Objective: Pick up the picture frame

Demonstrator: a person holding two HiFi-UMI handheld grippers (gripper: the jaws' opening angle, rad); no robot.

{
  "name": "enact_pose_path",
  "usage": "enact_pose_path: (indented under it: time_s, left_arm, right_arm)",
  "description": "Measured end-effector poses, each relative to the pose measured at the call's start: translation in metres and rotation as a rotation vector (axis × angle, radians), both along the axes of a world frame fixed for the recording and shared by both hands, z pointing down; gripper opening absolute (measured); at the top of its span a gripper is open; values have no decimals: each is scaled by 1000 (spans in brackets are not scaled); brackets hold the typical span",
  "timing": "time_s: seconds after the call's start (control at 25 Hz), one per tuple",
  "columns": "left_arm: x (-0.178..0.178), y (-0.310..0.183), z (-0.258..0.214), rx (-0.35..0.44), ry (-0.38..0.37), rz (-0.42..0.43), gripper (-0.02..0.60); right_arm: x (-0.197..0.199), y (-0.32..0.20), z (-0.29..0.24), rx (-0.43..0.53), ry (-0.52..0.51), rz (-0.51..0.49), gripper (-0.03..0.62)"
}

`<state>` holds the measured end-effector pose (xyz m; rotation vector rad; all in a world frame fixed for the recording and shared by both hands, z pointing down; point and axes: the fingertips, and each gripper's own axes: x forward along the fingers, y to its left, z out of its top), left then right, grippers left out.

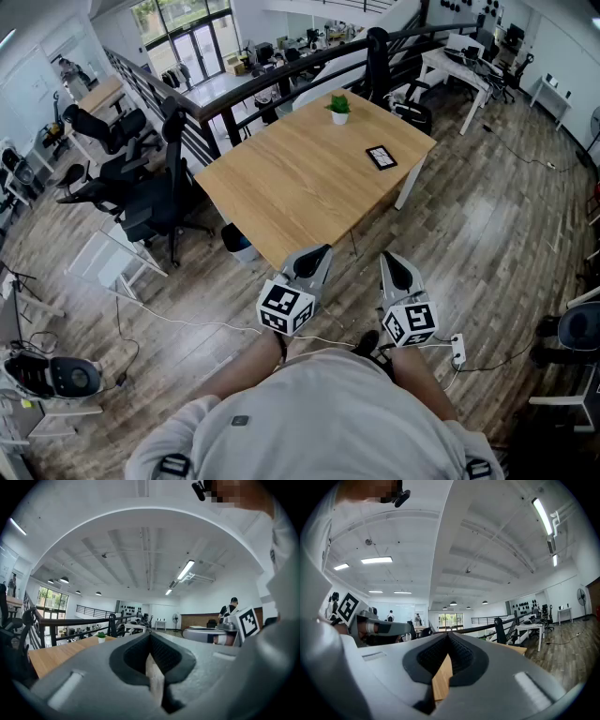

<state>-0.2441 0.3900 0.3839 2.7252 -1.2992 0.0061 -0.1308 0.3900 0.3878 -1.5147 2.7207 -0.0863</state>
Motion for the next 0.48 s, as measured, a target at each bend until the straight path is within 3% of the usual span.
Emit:
enact_pose_path:
  time_s: [0.48]
  left_arm:
    - [37,-36,11,-20,-7,6,5]
  right_arm:
    - [40,-30,11,-14,-15,12,9]
